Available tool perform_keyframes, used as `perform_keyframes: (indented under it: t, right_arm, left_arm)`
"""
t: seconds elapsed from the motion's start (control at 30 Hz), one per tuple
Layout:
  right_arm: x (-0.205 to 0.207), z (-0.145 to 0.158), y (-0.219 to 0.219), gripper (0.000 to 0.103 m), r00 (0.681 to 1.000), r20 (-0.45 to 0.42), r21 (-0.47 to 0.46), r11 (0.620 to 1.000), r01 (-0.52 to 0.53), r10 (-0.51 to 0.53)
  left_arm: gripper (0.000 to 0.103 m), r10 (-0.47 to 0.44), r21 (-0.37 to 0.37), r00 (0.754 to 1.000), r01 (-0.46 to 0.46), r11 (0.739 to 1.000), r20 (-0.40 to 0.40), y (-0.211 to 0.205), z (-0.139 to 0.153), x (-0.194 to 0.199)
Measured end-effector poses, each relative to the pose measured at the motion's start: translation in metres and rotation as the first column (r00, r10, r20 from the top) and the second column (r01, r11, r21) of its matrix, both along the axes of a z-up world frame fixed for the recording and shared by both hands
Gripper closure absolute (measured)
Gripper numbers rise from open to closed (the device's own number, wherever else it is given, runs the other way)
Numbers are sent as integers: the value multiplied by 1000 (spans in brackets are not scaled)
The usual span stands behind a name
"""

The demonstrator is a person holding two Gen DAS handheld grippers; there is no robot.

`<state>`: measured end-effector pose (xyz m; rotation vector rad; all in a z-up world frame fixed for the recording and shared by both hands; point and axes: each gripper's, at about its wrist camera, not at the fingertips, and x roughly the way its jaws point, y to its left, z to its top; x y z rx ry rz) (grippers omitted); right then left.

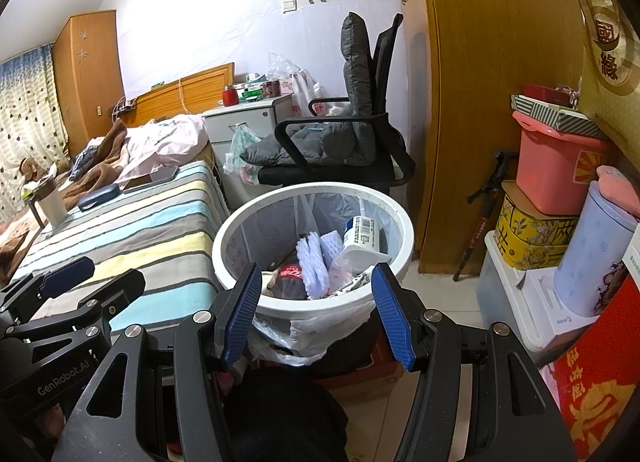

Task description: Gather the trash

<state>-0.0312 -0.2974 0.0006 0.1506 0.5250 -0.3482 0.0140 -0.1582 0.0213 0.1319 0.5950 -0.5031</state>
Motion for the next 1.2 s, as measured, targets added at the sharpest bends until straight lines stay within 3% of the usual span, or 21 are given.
perform_keyframes:
  t: [1.2]
  right_arm:
    - [0,0,4,44,1000,-2,-1,1000,-2,2]
  left_arm:
    - [31,0,-4,1000,0,1000,-2,-1,-1,0]
